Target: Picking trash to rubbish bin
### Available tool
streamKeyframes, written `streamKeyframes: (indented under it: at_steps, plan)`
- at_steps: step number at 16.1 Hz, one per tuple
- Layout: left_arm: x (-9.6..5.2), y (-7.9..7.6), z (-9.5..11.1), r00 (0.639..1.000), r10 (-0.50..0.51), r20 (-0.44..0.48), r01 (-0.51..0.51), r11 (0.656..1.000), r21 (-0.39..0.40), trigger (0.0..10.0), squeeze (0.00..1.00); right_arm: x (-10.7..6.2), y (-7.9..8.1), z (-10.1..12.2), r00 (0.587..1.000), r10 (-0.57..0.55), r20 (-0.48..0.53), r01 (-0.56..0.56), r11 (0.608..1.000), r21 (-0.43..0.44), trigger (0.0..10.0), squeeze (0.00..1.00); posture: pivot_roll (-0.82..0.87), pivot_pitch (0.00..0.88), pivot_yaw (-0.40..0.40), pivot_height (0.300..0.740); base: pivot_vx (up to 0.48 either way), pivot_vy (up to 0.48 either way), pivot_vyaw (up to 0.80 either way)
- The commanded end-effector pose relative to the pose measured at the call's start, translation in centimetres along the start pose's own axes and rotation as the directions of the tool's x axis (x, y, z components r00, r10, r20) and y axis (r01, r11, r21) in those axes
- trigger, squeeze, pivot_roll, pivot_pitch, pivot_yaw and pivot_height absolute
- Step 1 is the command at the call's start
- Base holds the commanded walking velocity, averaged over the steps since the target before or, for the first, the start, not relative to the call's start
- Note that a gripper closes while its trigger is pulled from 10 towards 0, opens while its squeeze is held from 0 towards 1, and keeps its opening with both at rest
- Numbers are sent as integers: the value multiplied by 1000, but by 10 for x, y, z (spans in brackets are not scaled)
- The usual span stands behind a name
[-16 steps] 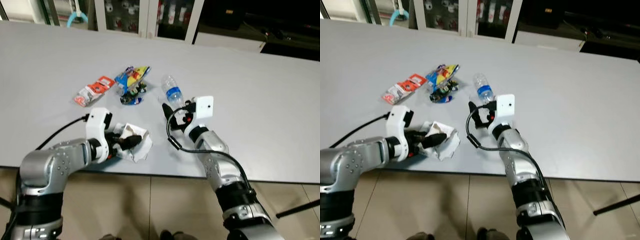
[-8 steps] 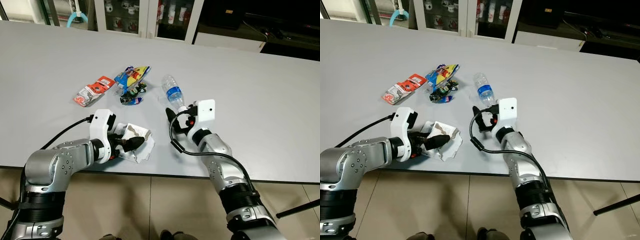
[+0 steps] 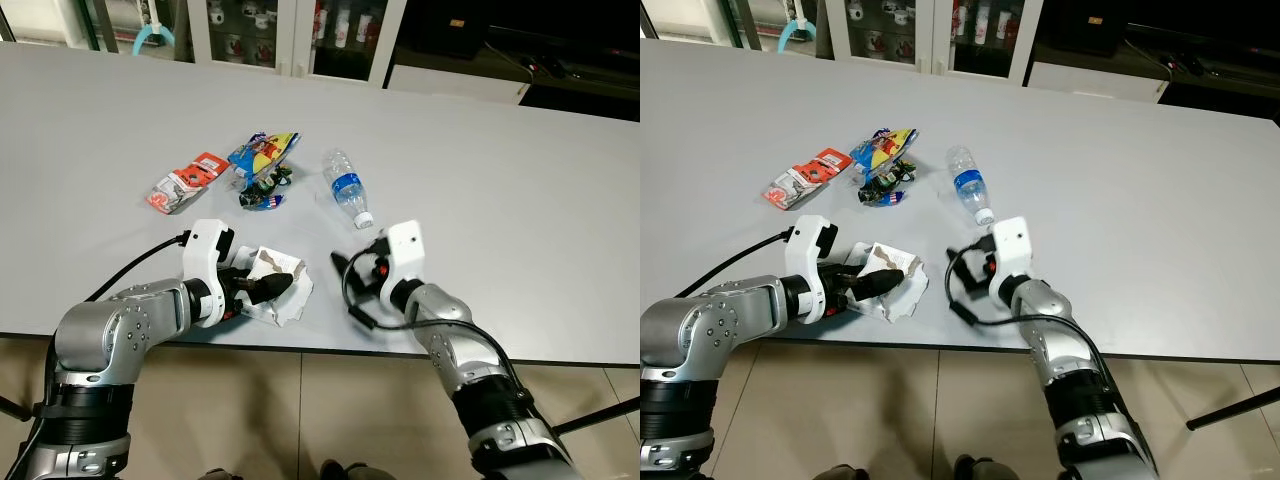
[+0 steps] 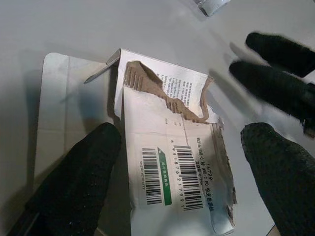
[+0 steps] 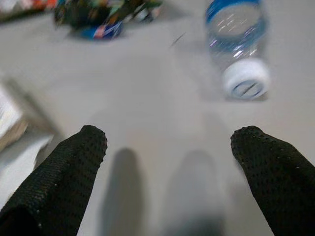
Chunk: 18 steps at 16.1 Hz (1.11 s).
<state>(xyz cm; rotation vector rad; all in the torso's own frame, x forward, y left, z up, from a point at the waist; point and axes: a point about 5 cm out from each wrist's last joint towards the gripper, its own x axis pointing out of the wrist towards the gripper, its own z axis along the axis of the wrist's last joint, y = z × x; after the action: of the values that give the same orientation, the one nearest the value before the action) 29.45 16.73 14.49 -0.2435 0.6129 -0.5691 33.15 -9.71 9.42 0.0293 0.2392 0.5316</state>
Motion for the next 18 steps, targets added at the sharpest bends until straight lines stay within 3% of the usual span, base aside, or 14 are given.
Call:
streamKeyframes:
  at_steps: [1, 7, 10, 14, 18]
  plan:
    - [3, -1, -8, 999, -25, -34, 24, 1000, -15, 10000, 0, -5, -2, -2, 999, 28, -24, -29, 999, -29, 10000, 0, -56, 103, -132, 740, 0, 0, 0]
    - [5, -1, -9, 999, -36, -35, 36, 999, -14, 10000, 0, -20, 19, -7, 952, 302, -60, -304, 952, -44, 10000, 0, -59, 102, -128, 740, 0, 0, 0]
    - [6, -1, -9, 999, -38, -34, 38, 999, -11, 10000, 0, -23, 23, -7, 930, 361, -70, -364, 931, -32, 10000, 0, -58, 102, -128, 740, 0, 0, 0]
    - [9, -2, -9, 998, -48, -35, 48, 999, -8, 10000, 0, -31, 34, -8, 872, 479, -99, -483, 875, -21, 10000, 0, -59, 99, -126, 740, 0, 0, 0]
    - [10, -3, -7, 998, -56, -33, 56, 998, -3, 10000, 0, -31, 35, -8, 872, 479, -102, -484, 875, -22, 10000, 0, -59, 99, -127, 740, 0, 0, 0]
